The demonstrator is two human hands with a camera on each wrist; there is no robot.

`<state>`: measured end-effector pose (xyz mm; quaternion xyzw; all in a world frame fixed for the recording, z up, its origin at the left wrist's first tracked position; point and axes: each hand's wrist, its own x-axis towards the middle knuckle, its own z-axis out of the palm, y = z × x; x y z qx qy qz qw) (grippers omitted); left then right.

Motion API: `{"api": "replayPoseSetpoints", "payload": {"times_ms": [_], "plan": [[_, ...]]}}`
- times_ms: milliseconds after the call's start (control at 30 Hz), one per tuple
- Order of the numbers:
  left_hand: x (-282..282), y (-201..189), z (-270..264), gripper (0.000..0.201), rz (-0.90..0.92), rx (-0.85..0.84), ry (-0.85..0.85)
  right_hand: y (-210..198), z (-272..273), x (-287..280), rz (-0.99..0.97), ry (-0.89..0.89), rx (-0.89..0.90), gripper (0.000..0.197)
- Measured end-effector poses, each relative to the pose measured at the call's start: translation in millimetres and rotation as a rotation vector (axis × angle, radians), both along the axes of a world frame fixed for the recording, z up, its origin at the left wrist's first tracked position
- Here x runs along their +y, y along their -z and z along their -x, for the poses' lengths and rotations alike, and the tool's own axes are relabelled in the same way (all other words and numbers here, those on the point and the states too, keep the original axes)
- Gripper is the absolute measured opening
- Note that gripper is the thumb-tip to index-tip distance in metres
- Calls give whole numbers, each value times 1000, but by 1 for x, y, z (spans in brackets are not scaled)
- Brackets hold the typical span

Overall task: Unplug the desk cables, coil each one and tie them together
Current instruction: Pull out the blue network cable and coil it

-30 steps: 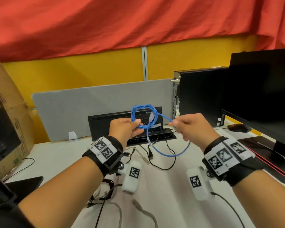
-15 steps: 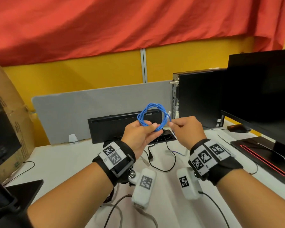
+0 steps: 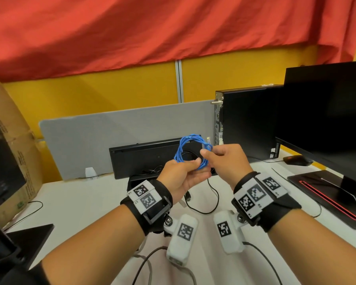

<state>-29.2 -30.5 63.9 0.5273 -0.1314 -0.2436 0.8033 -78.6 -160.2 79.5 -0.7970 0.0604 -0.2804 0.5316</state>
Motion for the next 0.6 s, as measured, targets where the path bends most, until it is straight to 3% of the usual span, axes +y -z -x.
{"api": "replayPoseSetpoints", "payload": {"times_ms": [100,167,233,367,500,600], "plan": [[5,-2,-4,30,-51,108,26,-1,-1,0,57,58,40,32],[9,-1,-9,37,-134,88,62,-2,-1,1,42,53,67,30],[12,0,-10,40,-192,65,82,-4,0,3,-73,12,79,27],[13,3,-12,46,-254,59,67,-6,5,11,-484,-197,148,19],[14,1,-15,43,-338,53,15,-7,7,11,-589,-288,205,17],[14,0,-17,28,-307,62,-66,-9,7,13,-617,-331,273,19]]}}
